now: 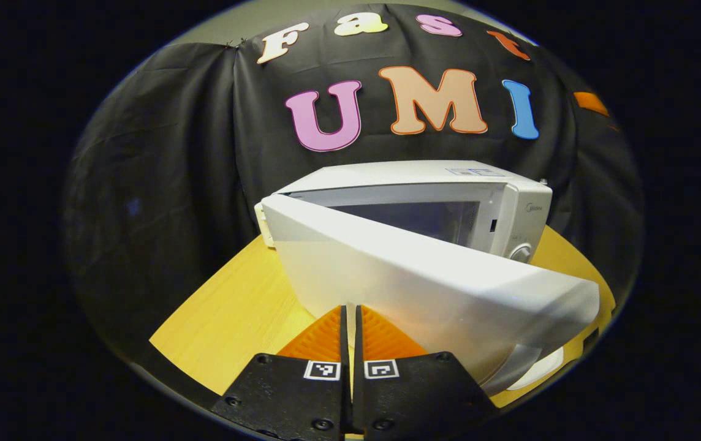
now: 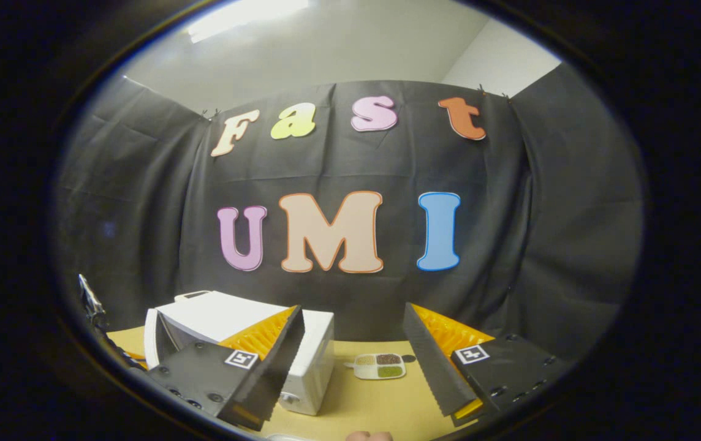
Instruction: Open the microwave oven with the left hand, put the food in, and close the microwave oven.
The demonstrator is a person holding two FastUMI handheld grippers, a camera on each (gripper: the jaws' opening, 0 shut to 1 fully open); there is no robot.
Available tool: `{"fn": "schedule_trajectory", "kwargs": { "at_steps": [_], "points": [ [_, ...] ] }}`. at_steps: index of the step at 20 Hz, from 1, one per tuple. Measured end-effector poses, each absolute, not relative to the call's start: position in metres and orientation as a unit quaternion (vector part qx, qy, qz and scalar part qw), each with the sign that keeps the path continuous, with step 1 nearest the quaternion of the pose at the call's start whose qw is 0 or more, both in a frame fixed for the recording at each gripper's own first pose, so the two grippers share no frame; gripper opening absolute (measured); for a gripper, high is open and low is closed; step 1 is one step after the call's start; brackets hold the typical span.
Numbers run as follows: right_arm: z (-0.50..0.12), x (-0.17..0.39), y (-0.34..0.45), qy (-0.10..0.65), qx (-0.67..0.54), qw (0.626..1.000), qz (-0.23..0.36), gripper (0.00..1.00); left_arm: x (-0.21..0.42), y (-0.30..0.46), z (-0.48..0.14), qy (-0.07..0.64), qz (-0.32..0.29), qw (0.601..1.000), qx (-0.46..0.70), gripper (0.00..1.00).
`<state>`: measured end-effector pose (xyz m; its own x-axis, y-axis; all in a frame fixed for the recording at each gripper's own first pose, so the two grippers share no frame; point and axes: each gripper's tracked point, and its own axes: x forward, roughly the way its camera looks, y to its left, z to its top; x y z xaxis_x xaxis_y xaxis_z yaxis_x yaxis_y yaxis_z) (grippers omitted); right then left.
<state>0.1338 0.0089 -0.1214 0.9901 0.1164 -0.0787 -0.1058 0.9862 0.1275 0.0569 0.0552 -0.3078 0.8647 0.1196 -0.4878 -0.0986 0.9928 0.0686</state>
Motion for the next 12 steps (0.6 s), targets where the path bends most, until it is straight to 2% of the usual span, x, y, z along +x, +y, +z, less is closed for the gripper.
{"fn": "schedule_trajectory", "kwargs": {
  "at_steps": [6, 7, 8, 12],
  "points": [
    [-0.124, 0.141, -0.003, 0.045, 0.058, 0.996, 0.048, 0.92, 0.093, 0.022, -0.302, 0.238, 0.030, 0.970, 0.032, 0.00],
    [-0.123, 0.142, -0.007, 0.043, 0.057, 0.997, 0.043, 0.99, 0.100, 0.015, -0.301, 0.233, 0.020, 0.972, 0.033, 0.00],
    [-0.120, 0.143, -0.011, 0.038, 0.055, 0.997, 0.038, 0.92, 0.108, 0.008, -0.300, 0.226, 0.012, 0.973, 0.037, 0.00],
    [-0.116, 0.141, -0.021, 0.030, 0.051, 0.998, 0.029, 0.92, 0.130, -0.020, -0.300, 0.223, -0.018, 0.974, 0.045, 0.00]
  ]
}}
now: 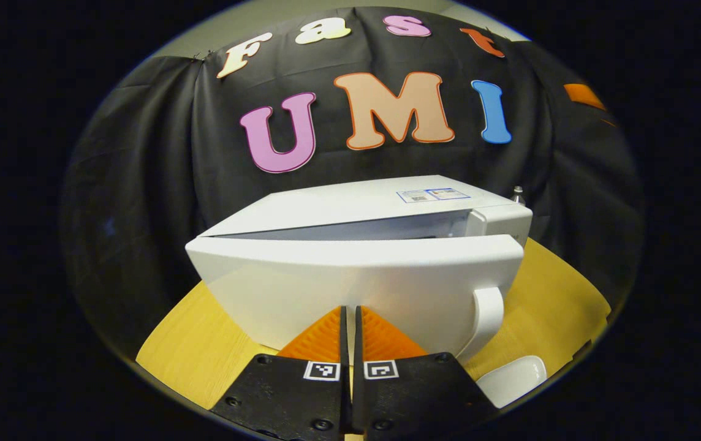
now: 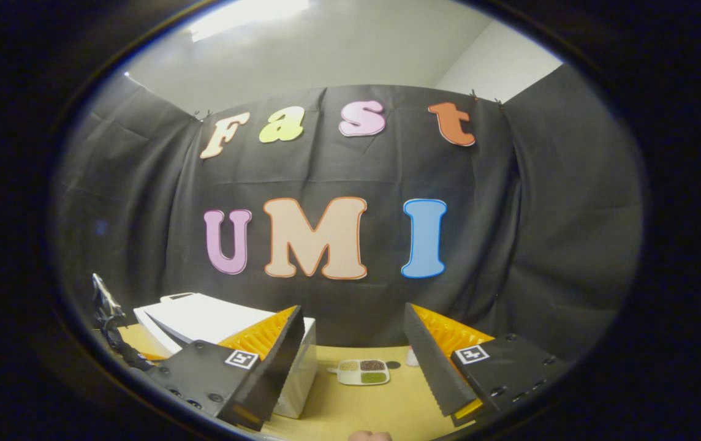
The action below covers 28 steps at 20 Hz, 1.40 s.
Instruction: Open the microwave oven with the left hand, put the food in, and close the microwave oven.
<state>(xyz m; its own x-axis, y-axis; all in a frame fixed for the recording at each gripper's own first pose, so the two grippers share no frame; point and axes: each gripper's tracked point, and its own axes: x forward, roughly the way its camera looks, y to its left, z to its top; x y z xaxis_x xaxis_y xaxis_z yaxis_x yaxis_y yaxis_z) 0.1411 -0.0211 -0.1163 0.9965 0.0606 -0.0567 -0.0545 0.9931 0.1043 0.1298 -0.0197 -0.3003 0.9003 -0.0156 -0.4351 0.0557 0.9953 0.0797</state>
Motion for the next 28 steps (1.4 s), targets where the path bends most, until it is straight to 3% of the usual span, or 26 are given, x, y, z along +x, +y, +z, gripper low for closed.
{"fn": "schedule_trajectory", "kwargs": {
  "at_steps": [10, 27, 28],
  "points": [
    [-0.110, 0.132, -0.055, 0.025, 0.046, 0.999, 0.002, 0.92, 0.152, -0.039, -0.317, 0.234, -0.040, 0.969, 0.065, 0.00],
    [-0.111, 0.123, -0.048, 0.034, 0.040, 0.999, 0.015, 0.93, 0.158, -0.041, -0.328, 0.265, -0.043, 0.962, 0.054, 0.00],
    [-0.110, 0.122, -0.048, 0.033, 0.042, 0.998, 0.014, 1.00, 0.157, -0.041, -0.328, 0.267, -0.046, 0.961, 0.056, 0.00]
  ]
}}
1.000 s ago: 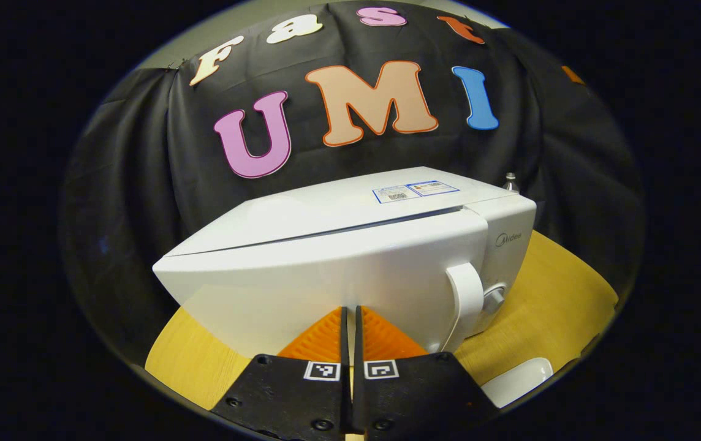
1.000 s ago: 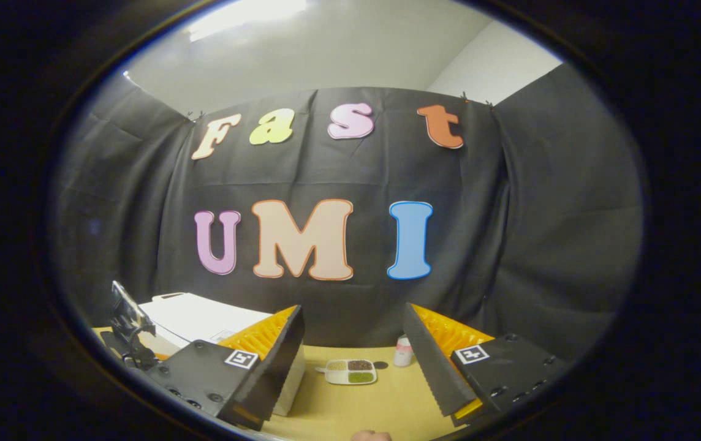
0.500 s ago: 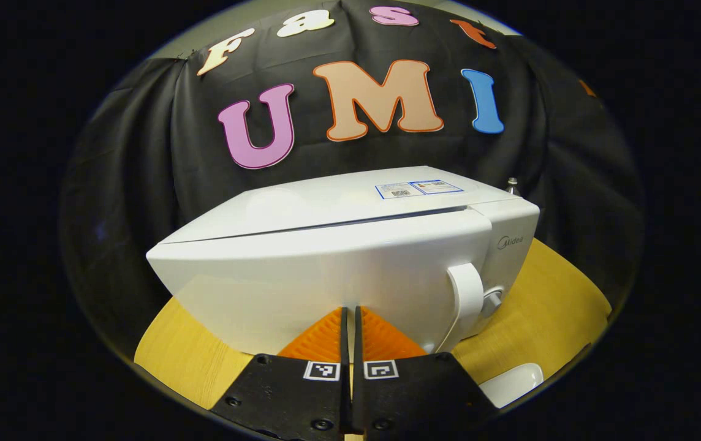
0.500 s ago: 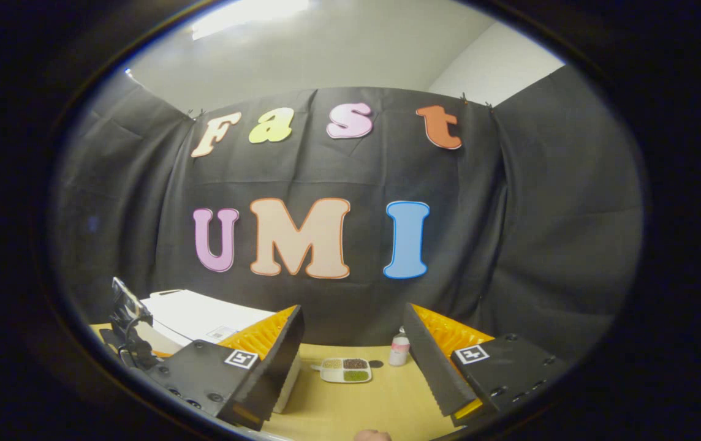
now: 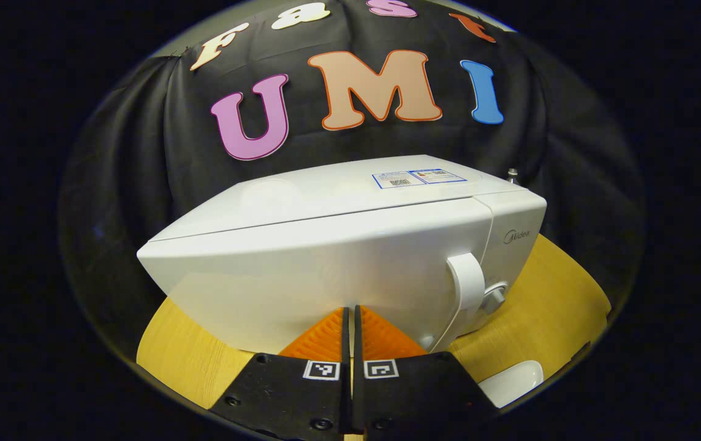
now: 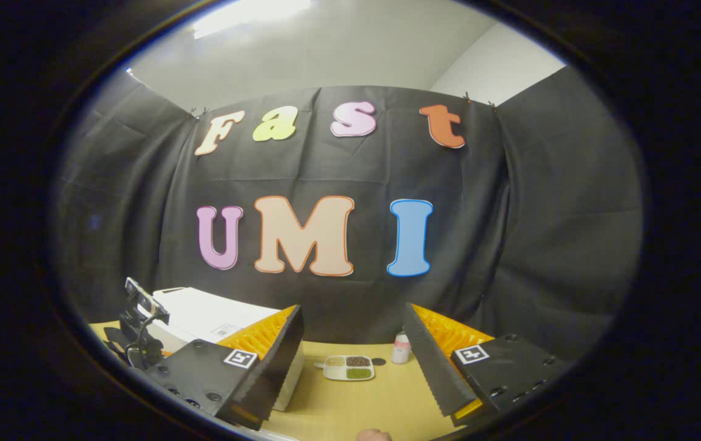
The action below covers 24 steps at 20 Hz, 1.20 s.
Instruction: Open the microwave oven with the left hand, put the food in, and close the microwave oven.
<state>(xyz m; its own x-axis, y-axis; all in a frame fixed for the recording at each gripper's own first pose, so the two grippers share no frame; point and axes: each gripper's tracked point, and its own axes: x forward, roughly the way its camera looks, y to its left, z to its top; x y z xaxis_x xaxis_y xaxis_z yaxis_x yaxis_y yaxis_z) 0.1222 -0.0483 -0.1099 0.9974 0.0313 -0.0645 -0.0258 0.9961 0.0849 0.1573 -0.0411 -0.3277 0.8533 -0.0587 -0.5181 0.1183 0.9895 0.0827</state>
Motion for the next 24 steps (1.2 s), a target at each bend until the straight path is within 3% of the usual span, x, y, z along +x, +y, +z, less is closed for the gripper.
{"fn": "schedule_trajectory", "kwargs": {
  "at_steps": [1, 2, 3, 4, 18, 19, 20, 24],
  "points": [
    [-0.109, 0.122, -0.048, 0.033, 0.043, 0.998, 0.013, 0.94, 0.156, -0.042, -0.325, 0.265, -0.052, 0.961, 0.060, 0.00],
    [-0.109, 0.121, -0.049, 0.034, 0.044, 0.998, 0.012, 1.00, 0.157, -0.041, -0.318, 0.257, -0.055, 0.962, 0.069, 0.00],
    [-0.109, 0.120, -0.049, 0.033, 0.044, 0.998, 0.011, 1.00, 0.157, -0.040, -0.309, 0.246, -0.057, 0.964, 0.082, 0.00],
    [-0.108, 0.118, -0.050, 0.033, 0.043, 0.999, 0.009, 0.94, 0.157, -0.039, -0.296, 0.232, -0.058, 0.967, 0.092, 0.00],
    [-0.094, 0.094, -0.037, 0.022, 0.051, 0.998, 0.006, 0.94, 0.101, -0.051, -0.057, 0.044, -0.095, 0.994, 0.041, 0.00],
    [-0.091, 0.092, -0.037, 0.020, 0.051, 0.999, 0.004, 1.00, 0.093, -0.049, -0.047, 0.037, -0.096, 0.994, 0.038, 0.00],
    [-0.089, 0.090, -0.037, 0.019, 0.051, 0.999, 0.002, 0.94, 0.086, -0.048, -0.038, 0.034, -0.097, 0.994, 0.034, 0.00],
    [-0.078, 0.071, -0.037, 0.022, 0.049, 0.999, -0.002, 0.94, 0.065, -0.041, -0.020, 0.025, -0.092, 0.995, 0.018, 0.00]
  ]
}}
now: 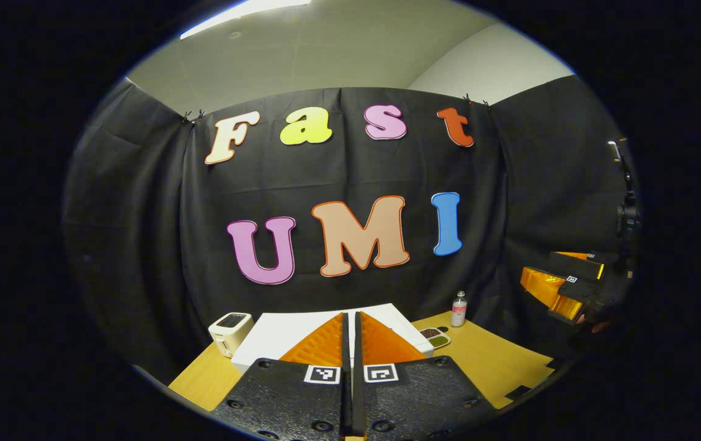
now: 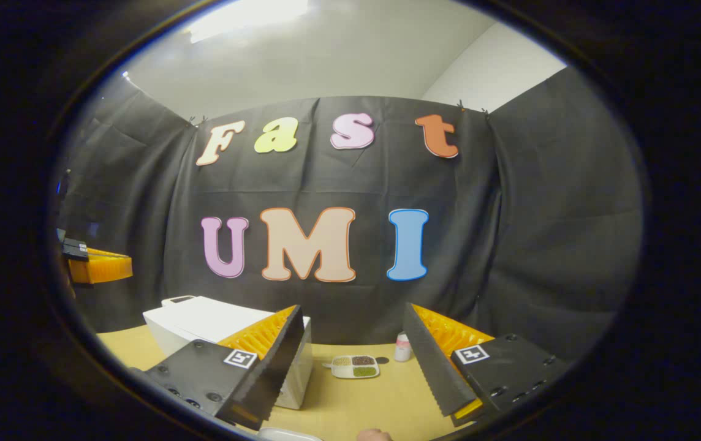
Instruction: Open the microwave oven with the left hand, put the food in, and close the microwave oven.
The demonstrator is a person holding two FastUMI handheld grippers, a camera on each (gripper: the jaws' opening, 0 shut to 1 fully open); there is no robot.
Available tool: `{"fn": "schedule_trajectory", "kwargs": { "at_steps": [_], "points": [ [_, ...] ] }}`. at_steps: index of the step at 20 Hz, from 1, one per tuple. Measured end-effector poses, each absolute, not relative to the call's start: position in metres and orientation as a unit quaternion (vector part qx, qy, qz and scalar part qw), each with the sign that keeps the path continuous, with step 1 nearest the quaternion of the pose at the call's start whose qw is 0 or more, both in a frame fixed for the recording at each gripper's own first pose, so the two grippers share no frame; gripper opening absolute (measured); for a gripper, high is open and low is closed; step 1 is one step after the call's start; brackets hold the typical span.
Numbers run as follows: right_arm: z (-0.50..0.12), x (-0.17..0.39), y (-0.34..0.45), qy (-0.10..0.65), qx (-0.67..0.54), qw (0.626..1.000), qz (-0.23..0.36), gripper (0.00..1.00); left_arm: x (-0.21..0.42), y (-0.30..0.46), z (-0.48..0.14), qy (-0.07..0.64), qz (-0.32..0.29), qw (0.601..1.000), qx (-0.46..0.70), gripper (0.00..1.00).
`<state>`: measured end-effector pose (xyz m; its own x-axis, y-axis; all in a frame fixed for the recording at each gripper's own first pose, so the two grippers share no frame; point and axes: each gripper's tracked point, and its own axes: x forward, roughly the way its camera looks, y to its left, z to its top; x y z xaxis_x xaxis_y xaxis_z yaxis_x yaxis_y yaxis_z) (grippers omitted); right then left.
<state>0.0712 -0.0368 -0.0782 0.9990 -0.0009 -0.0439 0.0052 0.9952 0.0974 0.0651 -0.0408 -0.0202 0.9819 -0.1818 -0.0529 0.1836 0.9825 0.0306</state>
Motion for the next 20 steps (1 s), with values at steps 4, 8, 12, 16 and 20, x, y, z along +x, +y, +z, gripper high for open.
{"fn": "schedule_trajectory", "kwargs": {
  "at_steps": [4, 8, 12, 16, 20],
  "points": [
    [-0.074, 0.054, -0.031, 0.034, 0.055, 0.998, 0.005, 0.94, 0.049, -0.047, -0.016, 0.011, -0.115, 0.993, -0.003, 0.35],
    [-0.065, 0.037, -0.025, 0.028, 0.034, 0.999, 0.005, 0.94, 0.040, -0.038, -0.020, 0.007, -0.117, 0.993, -0.008, 0.96],
    [-0.059, 0.026, -0.017, 0.025, 0.028, 0.999, 0.007, 0.94, 0.035, -0.021, -0.025, 0.015, -0.102, 0.995, -0.014, 0.96],
    [-0.052, 0.020, -0.015, 0.020, 0.024, 0.999, 0.004, 0.94, 0.032, -0.010, -0.026, 0.013, -0.096, 0.995, -0.012, 0.96],
    [-0.052, 0.014, -0.016, 0.023, 0.025, 0.999, 0.000, 0.94, 0.028, -0.014, -0.021, -0.003, -0.102, 0.995, -0.018, 0.99]
  ]
}}
